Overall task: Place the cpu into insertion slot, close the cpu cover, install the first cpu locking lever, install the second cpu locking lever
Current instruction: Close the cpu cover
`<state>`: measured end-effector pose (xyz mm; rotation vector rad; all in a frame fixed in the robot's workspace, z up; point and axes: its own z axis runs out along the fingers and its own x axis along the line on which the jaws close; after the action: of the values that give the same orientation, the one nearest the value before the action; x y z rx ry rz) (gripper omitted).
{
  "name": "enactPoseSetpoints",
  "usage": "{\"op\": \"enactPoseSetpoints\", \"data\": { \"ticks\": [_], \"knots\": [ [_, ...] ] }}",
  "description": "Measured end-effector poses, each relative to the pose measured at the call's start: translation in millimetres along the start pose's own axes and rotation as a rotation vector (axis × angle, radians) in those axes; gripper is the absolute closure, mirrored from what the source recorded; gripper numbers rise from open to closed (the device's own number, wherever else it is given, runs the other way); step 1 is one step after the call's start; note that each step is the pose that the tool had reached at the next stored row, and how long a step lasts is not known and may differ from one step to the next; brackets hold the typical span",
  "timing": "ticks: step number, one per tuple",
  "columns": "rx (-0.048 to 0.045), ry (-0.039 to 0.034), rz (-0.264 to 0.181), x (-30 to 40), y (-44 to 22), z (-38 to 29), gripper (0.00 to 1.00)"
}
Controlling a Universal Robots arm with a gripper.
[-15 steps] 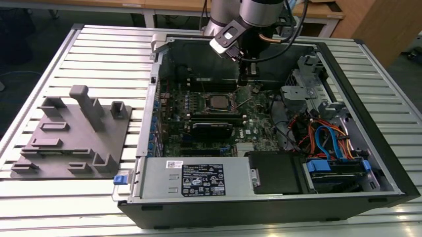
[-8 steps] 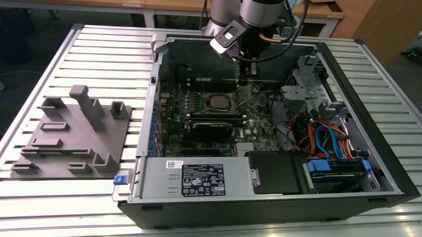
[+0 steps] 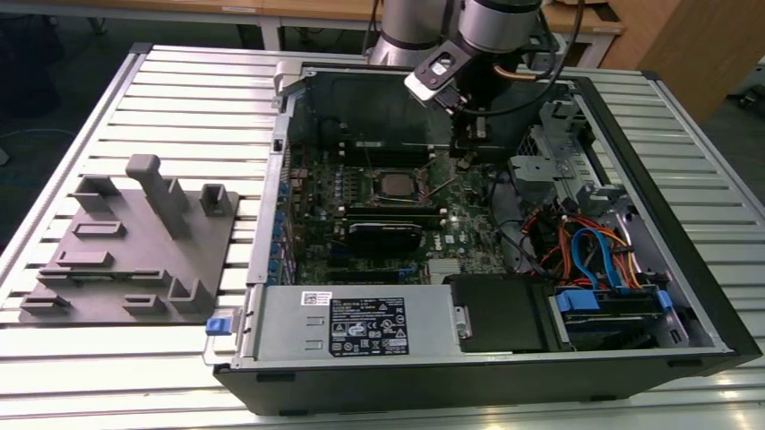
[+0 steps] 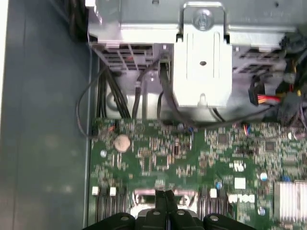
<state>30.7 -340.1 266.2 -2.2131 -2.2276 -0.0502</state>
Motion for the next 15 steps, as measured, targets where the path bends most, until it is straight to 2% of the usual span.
{"op": "enactPoseSetpoints", "data": {
  "ticks": [3, 9, 12, 15],
  "knots": [
    [0.0002, -0.0001, 0.001, -0.2, 10.0, 3.5, 0.9],
    [0.0065, 0.0001, 0.003, -0.4, 18.2, 14.1, 0.9],
    [0.0115, 0.0, 0.003, -0.6, 19.0, 19.1, 0.9],
    [0.0121, -0.0001, 0.003, -0.5, 16.8, 21.1, 0.9]
  ]
}}
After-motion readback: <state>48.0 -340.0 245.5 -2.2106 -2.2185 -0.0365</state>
